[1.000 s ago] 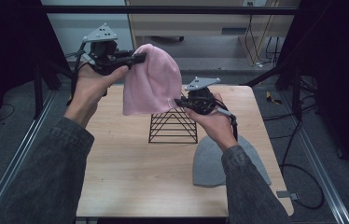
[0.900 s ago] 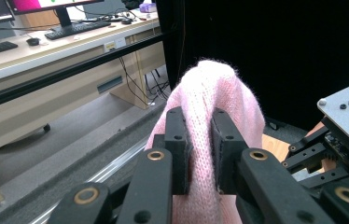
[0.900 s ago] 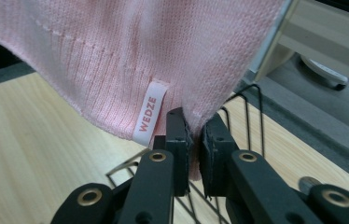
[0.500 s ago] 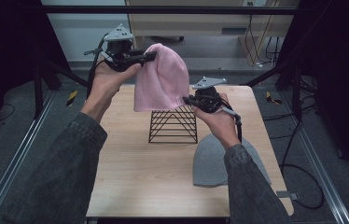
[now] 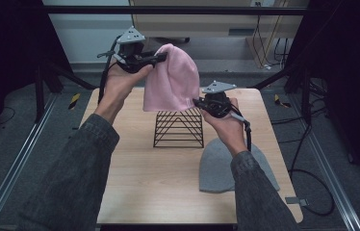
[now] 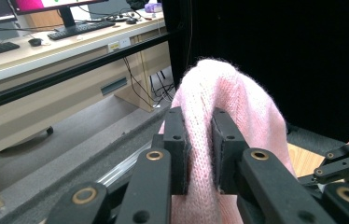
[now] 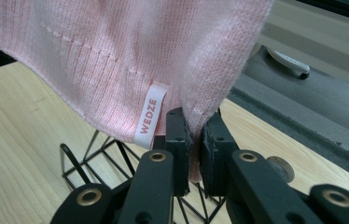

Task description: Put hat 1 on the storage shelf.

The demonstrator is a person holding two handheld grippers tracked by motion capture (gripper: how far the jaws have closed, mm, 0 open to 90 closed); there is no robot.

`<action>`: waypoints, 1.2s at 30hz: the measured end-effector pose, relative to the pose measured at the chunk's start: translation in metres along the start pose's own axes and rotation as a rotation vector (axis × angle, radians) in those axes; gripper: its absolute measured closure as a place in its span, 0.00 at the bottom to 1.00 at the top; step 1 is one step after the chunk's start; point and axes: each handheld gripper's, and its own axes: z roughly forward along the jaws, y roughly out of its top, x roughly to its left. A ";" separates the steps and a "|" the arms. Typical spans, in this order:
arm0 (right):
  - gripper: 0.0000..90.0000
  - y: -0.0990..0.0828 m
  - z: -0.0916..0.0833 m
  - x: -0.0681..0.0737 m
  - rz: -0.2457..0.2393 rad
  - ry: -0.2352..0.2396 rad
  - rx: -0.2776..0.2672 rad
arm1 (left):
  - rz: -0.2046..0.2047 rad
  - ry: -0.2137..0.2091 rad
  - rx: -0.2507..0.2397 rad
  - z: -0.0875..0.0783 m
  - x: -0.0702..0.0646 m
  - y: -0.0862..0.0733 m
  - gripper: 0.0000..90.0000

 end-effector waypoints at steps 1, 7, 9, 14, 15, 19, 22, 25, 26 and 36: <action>0.92 -0.001 0.001 0.000 -0.002 -0.002 0.003 | 0.002 0.005 0.004 0.002 -0.001 -0.001 0.87; 0.92 -0.010 0.002 0.001 -0.007 -0.015 0.003 | 0.013 0.003 0.008 0.009 -0.005 -0.007 0.87; 0.92 -0.014 0.002 0.002 -0.009 -0.013 0.004 | 0.022 0.004 0.011 0.010 -0.006 -0.009 0.87; 0.92 -0.020 0.002 0.005 -0.015 -0.014 0.007 | 0.021 -0.002 0.012 0.015 -0.010 -0.017 0.87; 0.92 -0.022 0.002 0.005 -0.021 -0.014 0.008 | 0.022 -0.002 0.014 0.015 -0.011 -0.019 0.87; 0.92 -0.028 0.000 0.006 -0.028 -0.021 0.013 | 0.025 -0.005 0.018 0.018 -0.013 -0.025 0.87; 0.92 -0.032 -0.001 0.007 -0.036 -0.026 0.014 | 0.024 -0.008 0.010 0.019 -0.015 -0.029 0.87; 0.92 -0.036 -0.003 0.006 -0.040 -0.028 0.009 | 0.024 -0.016 0.010 0.018 -0.018 -0.030 0.87; 0.92 -0.038 -0.004 0.006 -0.037 -0.027 0.007 | 0.026 -0.019 0.012 0.018 -0.019 -0.030 0.87; 0.92 -0.053 -0.011 0.009 -0.057 -0.006 0.008 | 0.075 -0.034 0.031 0.005 -0.032 -0.040 0.87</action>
